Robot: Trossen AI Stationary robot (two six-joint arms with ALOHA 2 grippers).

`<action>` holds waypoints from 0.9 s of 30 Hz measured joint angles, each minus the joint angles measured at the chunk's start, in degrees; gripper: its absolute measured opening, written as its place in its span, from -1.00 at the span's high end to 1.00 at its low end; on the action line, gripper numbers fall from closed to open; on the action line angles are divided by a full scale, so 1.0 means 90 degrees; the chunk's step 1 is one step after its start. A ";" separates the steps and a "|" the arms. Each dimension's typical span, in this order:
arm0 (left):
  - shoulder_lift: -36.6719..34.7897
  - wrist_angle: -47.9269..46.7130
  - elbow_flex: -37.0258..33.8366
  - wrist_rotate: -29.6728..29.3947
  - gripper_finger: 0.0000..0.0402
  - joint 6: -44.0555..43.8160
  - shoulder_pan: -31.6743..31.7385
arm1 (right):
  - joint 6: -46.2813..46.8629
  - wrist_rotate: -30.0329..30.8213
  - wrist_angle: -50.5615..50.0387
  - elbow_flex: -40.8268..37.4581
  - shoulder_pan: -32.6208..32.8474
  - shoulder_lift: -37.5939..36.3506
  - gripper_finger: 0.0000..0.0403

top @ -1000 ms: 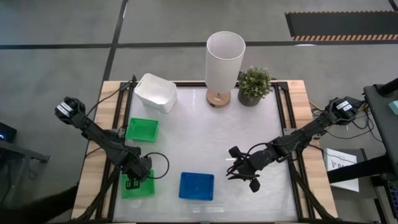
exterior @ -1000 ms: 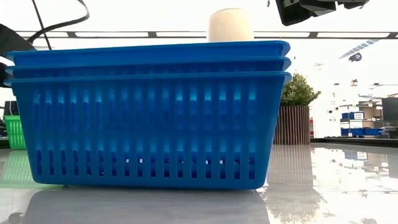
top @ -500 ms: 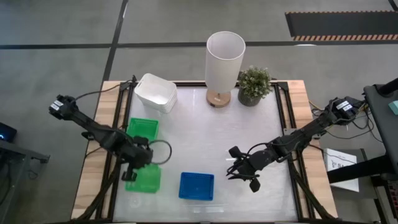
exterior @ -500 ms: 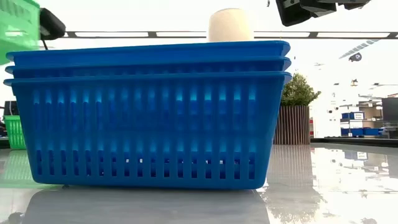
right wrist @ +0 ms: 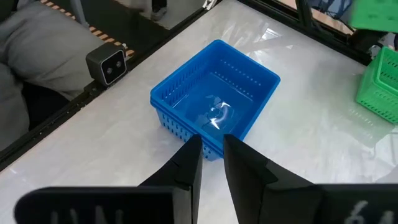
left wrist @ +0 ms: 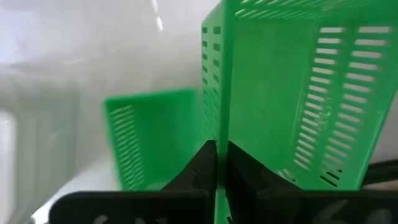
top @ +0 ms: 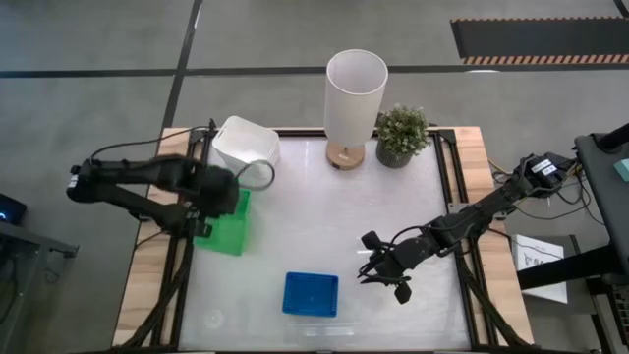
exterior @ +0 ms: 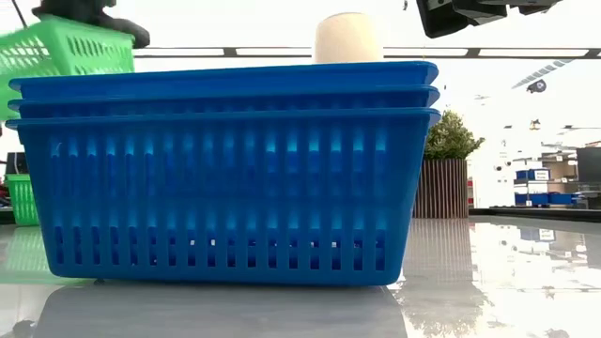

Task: Stack baskets by color
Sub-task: Stack the bottom green bin on the green bins

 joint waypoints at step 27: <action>0.1375 0.0184 -0.0258 -0.0007 1.00 0.4577 0.4063 | -0.0030 0.0004 -0.0007 0.0000 -0.0002 0.0000 0.72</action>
